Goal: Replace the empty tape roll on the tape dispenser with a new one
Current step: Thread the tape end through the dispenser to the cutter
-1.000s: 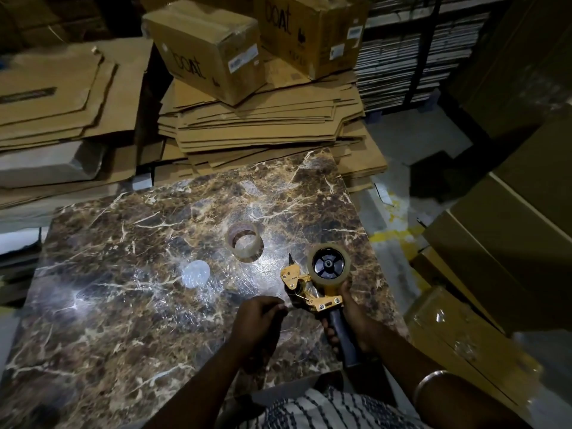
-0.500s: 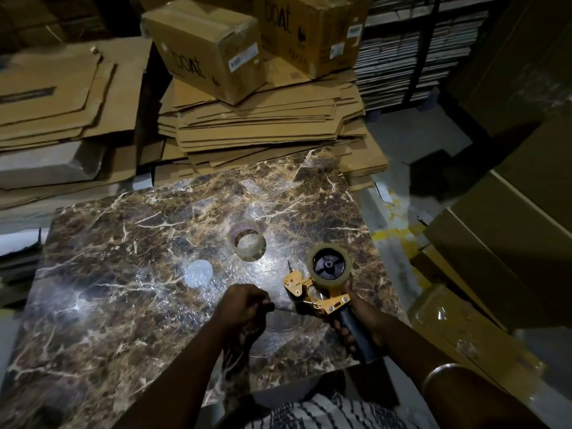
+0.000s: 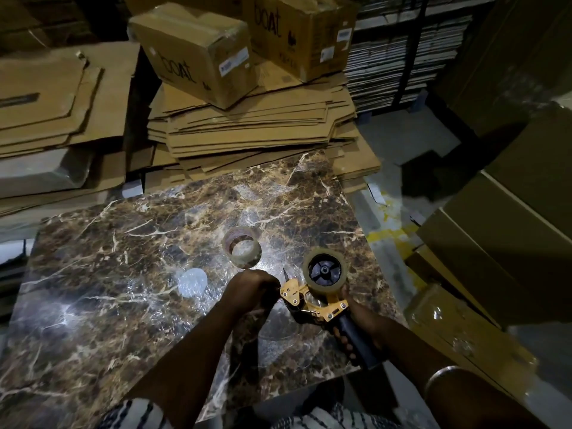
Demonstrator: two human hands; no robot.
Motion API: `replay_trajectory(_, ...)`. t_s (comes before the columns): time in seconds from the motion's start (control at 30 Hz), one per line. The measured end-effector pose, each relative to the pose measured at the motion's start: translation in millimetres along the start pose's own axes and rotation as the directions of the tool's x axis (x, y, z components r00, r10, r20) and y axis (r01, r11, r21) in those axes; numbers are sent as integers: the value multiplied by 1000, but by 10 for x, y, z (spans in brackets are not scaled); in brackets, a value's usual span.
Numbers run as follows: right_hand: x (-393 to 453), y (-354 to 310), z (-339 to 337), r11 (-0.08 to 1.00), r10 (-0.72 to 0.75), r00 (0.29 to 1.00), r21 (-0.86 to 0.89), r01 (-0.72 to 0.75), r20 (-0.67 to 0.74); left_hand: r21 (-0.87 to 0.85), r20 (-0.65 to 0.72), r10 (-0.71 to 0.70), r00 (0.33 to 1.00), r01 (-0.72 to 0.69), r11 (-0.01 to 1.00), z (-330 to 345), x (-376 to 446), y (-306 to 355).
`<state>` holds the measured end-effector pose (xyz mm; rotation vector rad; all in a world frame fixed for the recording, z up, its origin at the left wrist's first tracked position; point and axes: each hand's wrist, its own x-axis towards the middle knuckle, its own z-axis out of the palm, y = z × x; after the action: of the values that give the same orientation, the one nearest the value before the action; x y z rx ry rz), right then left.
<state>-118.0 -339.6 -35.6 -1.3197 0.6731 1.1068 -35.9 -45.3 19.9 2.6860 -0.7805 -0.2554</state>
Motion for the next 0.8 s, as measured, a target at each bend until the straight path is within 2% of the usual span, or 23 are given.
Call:
replay_trajectory(0.1,341,191,-110,989,-142,987,25,144,-78,33,49,80,996,-82,996,-38,75,39)
replay_trajectory(0.2,-37,-70,144,986,-162,970,10,166,-179,143,103,160,982,-174,974,-103,169,50)
replay_trajectory(0.33,-42,-84,147,991,-134,972,-17,133,-195,312,199,241,950,-294,903,-148,346,-78)
replay_trajectory(0.43,-131,-188,195,981,-190,929,-104,166,-317,333,237,276,931,-345,877,-157,415,-88)
replay_trajectory(0.53,-140,-216,177,907,-330,816,-400,134,-474,345,220,313,924,-374,861,-205,454,-33)
replay_trajectory(0.63,-266,-194,185,777,-514,639,-626,65,-572,343,244,366,898,-433,834,-284,516,-17)
replay_trajectory(0.73,-380,-203,245,595,-725,464,-802,53,-508,364,362,427,829,-548,754,-244,601,-116)
replay_trajectory(0.8,-395,-202,276,536,-780,426,-841,76,-459,401,404,465,787,-610,684,-287,676,-139)
